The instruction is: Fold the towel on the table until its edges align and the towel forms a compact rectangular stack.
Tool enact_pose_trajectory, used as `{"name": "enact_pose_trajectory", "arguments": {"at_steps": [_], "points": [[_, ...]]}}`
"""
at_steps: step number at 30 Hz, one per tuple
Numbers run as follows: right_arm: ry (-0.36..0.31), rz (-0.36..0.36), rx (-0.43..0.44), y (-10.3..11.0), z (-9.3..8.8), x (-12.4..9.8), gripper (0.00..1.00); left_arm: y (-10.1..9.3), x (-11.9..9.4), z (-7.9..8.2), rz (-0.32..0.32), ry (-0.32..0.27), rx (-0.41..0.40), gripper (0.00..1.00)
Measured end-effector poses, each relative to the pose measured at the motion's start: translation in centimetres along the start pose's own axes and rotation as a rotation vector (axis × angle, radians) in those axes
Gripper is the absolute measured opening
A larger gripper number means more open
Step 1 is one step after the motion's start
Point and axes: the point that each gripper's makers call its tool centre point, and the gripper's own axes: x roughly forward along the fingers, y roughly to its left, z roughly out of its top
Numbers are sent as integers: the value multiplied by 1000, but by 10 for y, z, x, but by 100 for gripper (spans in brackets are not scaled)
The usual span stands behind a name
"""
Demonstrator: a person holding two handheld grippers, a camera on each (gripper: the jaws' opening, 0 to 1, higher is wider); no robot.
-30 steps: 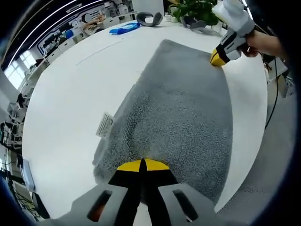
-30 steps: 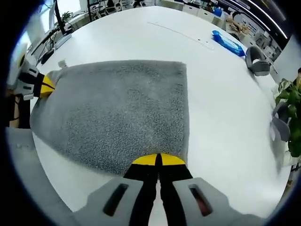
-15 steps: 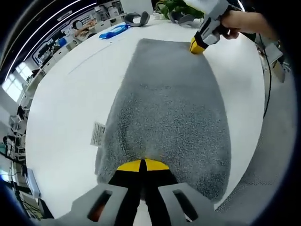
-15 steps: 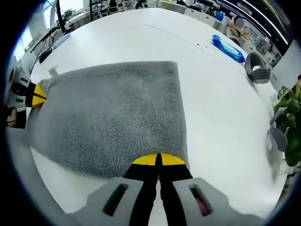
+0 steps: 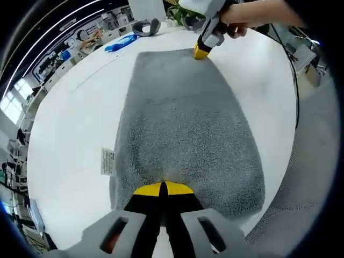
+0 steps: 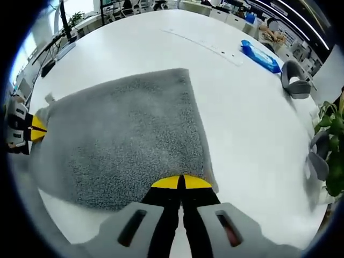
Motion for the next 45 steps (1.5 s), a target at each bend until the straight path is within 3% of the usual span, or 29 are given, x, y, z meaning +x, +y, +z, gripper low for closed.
{"name": "enact_pose_trajectory", "arguments": {"at_steps": [13,19,28,45], "points": [[5,-24,-47,-14,13,6,0,-35,-1,11,-58,-22,34,1],[-2,-40,-75,-19,19,9,0,-46,-1,17,-89,-35,11,1],[7,-50,-100,-30,32,16,0,-70,2,31,-107,-47,108,1],[6,-63,-132,-39,49,24,0,-95,7,52,-160,-77,171,1]]}}
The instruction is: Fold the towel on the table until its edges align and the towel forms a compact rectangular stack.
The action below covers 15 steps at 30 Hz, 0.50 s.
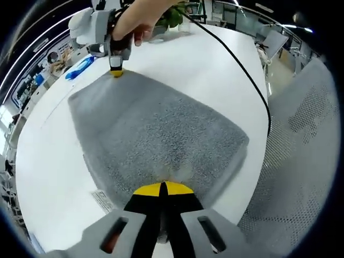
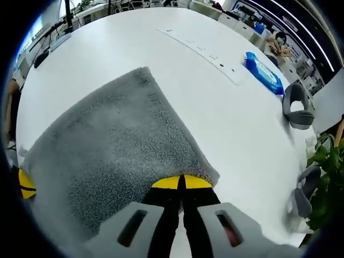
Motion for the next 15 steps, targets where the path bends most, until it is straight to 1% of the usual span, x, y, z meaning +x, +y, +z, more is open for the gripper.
{"name": "enact_pose_trajectory", "arguments": {"at_steps": [5,11,15], "points": [[-8,0,4,-4,3,2,0,-7,3,7,-7,-17,29,1],[-28,-7,-5,-7,5,4,0,-11,7,14,-24,-34,17,1],[-33,-8,-2,-8,6,5,0,-11,8,16,-23,-36,24,1]]}}
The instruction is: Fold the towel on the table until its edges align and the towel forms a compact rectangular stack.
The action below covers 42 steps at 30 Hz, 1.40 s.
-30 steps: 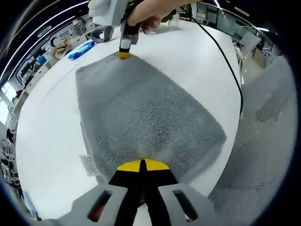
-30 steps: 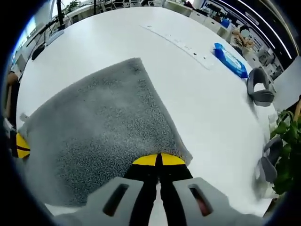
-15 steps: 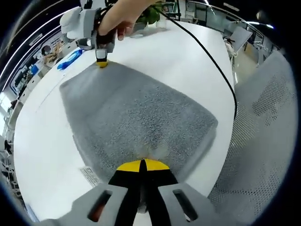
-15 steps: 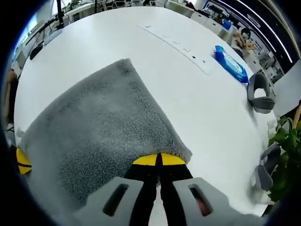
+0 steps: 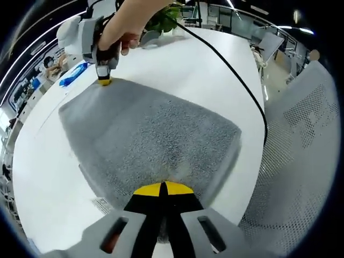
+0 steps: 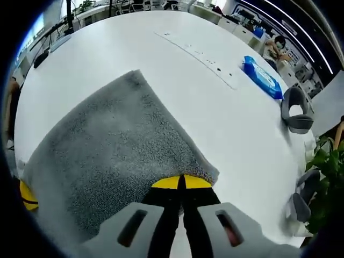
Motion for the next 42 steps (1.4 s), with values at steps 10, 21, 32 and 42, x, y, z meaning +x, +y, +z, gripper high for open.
{"name": "enact_pose_trajectory", "arguments": {"at_steps": [10,21,32,42], "points": [[-145,-34,81,-3,23,-27,0,-1,1,1,10,-15,-14,0],[-406,12,144,45,21,-111,0,-1,0,1,1,-51,-48,1],[-507,65,301,122,-49,-163,0,27,-37,42,13,-329,-98,1],[-522,77,366,139,-71,-175,0,24,-78,29,-43,-396,-158,6]]}}
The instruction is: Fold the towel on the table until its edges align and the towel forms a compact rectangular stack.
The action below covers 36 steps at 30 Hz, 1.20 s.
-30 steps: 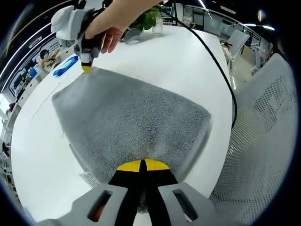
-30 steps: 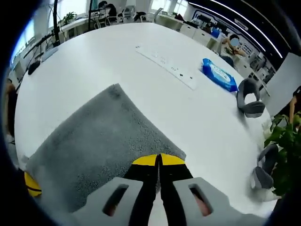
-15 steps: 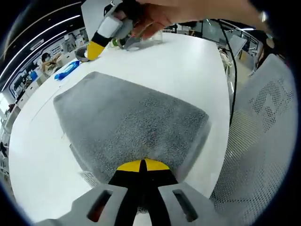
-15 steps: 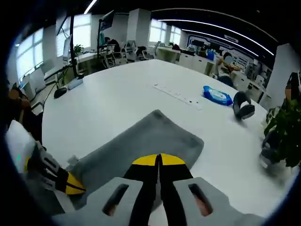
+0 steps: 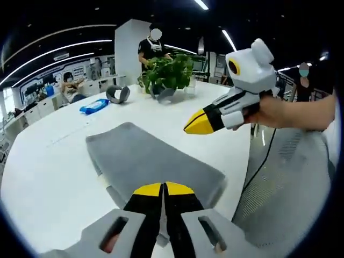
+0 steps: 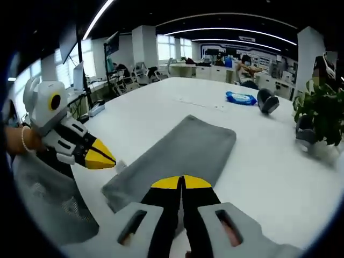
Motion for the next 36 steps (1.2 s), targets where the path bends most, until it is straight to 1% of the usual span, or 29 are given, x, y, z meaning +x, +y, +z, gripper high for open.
{"name": "enact_pose_trajectory", "arguments": {"at_steps": [1,2,3,5,6,7,8,9,10,11,12,14,15,16,17,18,20,21,22,24,27,29,31,33,34,36], "points": [[6,12,6,2,-3,0,0,-3,0,-4,-6,10,15,8],[14,27,12,5,-5,1,0,-5,2,-7,-16,29,62,11],[16,34,14,7,-5,0,0,-6,4,-9,-11,44,111,13],[2,75,6,14,-2,0,0,-8,8,-14,-12,67,150,16],[16,103,10,20,-5,1,0,-8,10,-22,-8,100,150,16],[57,164,15,31,-13,1,1,-8,10,-28,-9,130,145,16],[74,194,19,39,-16,2,4,-7,11,-33,-8,161,122,17],[84,224,1,47,-17,3,8,-6,12,-35,-8,167,114,18],[92,240,-19,51,-20,4,9,-5,13,-36,-14,165,106,19],[126,252,-41,55,-26,4,9,-5,13,-36,-22,162,89,19],[170,263,-82,59,-34,4,9,-6,12,-36,-32,155,76,21],[218,292,-141,67,-45,5,11,-8,12,-37,-41,149,75,26],[238,310,-152,71,-50,4,14,-9,12,-37,-42,146,77,27],[267,348,-162,79,-57,3,16,-10,11,-37,-47,141,84,28],[289,360,-170,82,-62,3,19,-12,12,-36,-58,132,83,29],[325,369,-209,84,-70,2,21,-13,12,-36,-61,133,78,30],[361,360,-256,83,-78,2,22,-16,14,-46,-71,180,84,32],[383,348,-274,81,-83,3,23,-17,15,-52,-71,211,102,32],[389,343,-278,80,-84,3,24,-16,15,-54,-67,221,118,32],[405,330,-296,75,-89,3,27,-16,17,-54,-57,219,110,32],[444,309,-322,65,-98,2,29,-17,17,-57,-66,232,88,32],[462,300,-320,60,-103,2,30,-18,19,-63,-69,259,103,34],[468,287,-322,58,-103,2,30,-19,21,-67,-74,270,113,37],[484,274,-352,55,-108,2,29,-23,22,-72,-93,286,100,40],[494,270,-378,54,-111,2,29,-24,23,-75,-99,300,114,41],[494,273,-396,56,-113,4,30,-25,25,-80,-103,308,143,43]]}}
